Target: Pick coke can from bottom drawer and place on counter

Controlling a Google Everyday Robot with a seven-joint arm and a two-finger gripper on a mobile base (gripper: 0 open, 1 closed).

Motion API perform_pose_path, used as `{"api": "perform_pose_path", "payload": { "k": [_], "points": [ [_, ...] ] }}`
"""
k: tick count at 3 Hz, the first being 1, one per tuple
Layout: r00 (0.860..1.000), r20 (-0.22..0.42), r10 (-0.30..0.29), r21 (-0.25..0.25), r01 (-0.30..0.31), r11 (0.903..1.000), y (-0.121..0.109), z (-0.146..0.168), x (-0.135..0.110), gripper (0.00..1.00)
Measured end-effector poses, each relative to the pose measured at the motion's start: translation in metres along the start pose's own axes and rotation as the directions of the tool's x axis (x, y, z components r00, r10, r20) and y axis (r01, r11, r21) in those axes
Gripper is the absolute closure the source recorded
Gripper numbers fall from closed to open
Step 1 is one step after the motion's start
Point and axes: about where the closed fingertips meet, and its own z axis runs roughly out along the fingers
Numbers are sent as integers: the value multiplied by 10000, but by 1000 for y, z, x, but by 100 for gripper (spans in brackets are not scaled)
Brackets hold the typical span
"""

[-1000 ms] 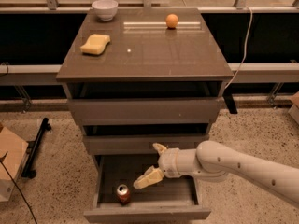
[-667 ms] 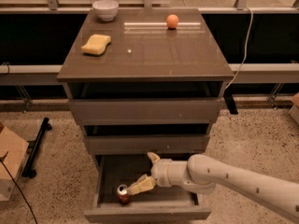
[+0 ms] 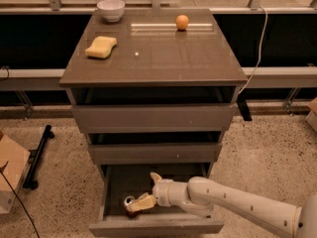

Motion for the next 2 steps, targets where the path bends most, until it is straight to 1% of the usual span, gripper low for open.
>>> {"api": "perform_pose_path", "payload": {
  "k": [1,2],
  "points": [
    [9998,41,184,-41,-184,9998,0,6,8,0],
    [9999,-126,0,262,3,9997,-2,16,11,0]
  ]
}}
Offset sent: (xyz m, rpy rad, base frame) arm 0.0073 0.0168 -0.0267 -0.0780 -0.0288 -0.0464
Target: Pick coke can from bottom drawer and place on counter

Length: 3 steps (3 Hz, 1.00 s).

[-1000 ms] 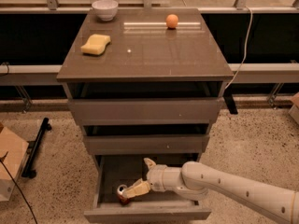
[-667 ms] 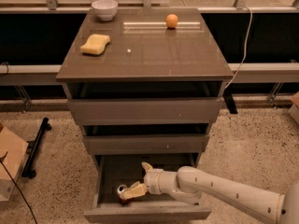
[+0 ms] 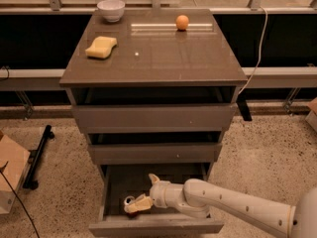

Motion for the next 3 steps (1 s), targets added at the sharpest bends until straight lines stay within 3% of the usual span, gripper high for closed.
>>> {"api": "perform_pose_path", "payload": {
  "k": [3],
  "points": [
    [9891,-1459,207,434,-145,9990,-28,78,73,0]
  ]
}}
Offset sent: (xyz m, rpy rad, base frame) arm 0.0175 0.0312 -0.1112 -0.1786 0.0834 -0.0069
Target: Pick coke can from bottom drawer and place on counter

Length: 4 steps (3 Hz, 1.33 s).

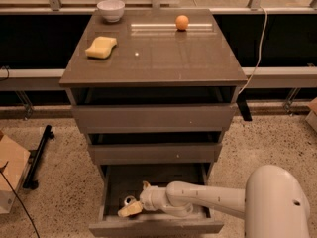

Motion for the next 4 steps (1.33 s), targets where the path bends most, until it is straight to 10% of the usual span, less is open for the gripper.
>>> {"api": "perform_pose_path", "payload": {
  "k": [4],
  "points": [
    [9899,-431,1353,563,-1328,9895,-32,76,52,0]
  ]
}}
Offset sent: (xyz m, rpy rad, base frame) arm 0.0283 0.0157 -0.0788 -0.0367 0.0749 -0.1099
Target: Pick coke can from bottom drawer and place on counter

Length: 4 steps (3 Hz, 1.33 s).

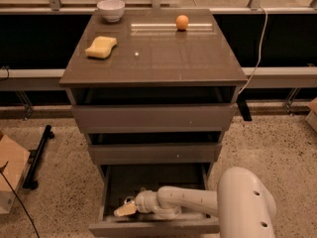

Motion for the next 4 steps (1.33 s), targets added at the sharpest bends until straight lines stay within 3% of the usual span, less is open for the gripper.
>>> {"api": "perform_pose_path", "payload": {
  "k": [1,4],
  "points": [
    [9998,-55,164,-33,-164,9999,-1,11,4,16],
    [9989,-185,431,19,-430,9991,0,13,12,85]
  ]
}}
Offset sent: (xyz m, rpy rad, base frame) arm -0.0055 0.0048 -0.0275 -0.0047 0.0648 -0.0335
